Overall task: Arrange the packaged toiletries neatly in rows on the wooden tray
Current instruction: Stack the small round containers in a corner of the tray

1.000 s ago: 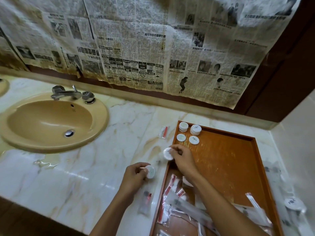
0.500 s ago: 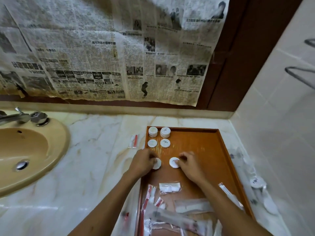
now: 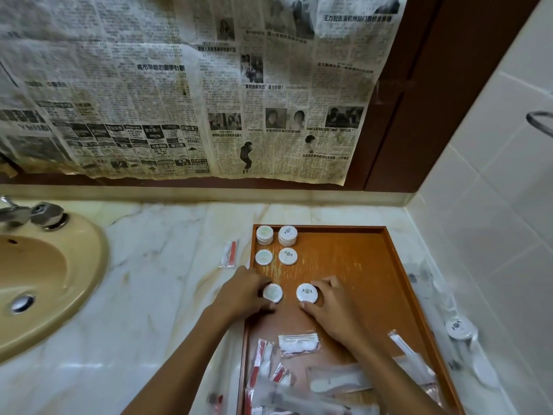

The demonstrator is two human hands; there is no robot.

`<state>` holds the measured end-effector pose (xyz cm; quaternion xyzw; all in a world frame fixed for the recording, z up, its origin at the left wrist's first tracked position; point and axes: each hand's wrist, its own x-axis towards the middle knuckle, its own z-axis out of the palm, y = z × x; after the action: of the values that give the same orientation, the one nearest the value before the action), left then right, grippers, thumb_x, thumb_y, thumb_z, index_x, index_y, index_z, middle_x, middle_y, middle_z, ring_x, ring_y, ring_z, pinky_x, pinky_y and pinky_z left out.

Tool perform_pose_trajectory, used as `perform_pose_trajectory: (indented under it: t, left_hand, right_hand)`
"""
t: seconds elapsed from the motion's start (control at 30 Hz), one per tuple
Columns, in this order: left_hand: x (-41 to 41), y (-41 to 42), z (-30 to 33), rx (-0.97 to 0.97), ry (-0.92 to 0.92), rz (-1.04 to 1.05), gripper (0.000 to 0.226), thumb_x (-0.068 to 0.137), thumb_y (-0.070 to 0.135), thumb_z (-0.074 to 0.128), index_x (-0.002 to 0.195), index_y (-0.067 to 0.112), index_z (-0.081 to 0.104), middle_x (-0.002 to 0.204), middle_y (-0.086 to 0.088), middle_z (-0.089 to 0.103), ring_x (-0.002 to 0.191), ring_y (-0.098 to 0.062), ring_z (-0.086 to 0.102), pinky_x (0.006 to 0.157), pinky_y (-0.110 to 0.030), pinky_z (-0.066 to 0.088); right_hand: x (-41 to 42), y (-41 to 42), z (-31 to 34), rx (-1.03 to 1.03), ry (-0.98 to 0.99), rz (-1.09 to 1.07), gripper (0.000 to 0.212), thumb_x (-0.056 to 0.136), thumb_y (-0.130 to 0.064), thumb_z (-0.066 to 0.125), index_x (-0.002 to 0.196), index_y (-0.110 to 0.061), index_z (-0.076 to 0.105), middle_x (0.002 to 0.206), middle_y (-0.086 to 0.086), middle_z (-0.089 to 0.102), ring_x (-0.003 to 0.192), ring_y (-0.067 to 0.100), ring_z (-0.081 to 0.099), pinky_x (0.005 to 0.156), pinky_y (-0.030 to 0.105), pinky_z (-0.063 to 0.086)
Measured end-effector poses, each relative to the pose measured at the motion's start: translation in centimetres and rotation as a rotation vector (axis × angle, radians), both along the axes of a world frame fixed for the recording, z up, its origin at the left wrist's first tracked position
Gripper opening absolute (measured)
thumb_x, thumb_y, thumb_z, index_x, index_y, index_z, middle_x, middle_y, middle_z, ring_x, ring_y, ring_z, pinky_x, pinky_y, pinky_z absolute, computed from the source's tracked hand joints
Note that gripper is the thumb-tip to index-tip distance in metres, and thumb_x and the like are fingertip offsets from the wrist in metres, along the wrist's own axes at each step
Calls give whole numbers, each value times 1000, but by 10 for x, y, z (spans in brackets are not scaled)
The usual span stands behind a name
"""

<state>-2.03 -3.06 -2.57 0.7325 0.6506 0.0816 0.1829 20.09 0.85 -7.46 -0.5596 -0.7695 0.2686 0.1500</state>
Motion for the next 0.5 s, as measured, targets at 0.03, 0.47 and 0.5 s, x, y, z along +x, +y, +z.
perform_pose_trajectory:
  t: [0.03,0.47,0.5]
  left_hand:
    - [2,0,-1,17,17,25,32,70,47,77,76,23,56,85,0,63,80,-13,48,60,-26,32]
    - [1,-1,-8,111,-143,213,28,75,47,64,64,29,46,70,11,49,65,-11,52,50,-18,27]
    - [-1,1,-8,119,-138,234,29,75,48,63,63,30,44,70,11,47,65,-11,51,50,-18,26]
  right_hand:
    - [-1,0,-1,11,-9,-7,54,80,-50,70,128,-26,57,111,-15,37,93,3,42,78,19,36]
    - [-5,-4,-2,31,-33,-31,53,80,-49,67,127,-28,57,116,-9,51,101,11,52,81,25,46]
    - [-6,-4,-2,33,-37,-36,52,79,-49,67,126,-29,58,115,-9,52,101,11,53,80,25,46]
